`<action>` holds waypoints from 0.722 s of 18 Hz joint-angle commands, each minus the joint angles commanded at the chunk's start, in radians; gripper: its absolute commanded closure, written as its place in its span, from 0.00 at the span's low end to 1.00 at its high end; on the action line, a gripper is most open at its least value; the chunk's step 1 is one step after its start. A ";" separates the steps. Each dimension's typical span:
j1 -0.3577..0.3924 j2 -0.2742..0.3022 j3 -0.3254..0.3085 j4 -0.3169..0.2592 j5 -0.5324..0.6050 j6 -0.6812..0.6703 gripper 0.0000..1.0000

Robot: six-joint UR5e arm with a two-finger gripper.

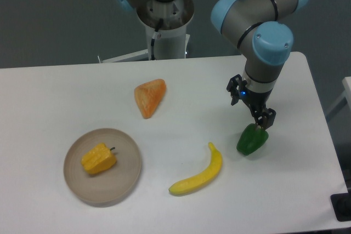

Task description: Pick up the yellow pepper from the plate

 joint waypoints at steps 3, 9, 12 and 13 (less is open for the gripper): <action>-0.002 0.000 0.000 0.000 -0.002 0.000 0.00; -0.020 0.002 0.000 0.002 -0.005 -0.012 0.00; -0.055 0.003 -0.008 0.002 -0.032 -0.028 0.00; -0.070 0.005 -0.008 0.003 -0.041 -0.055 0.00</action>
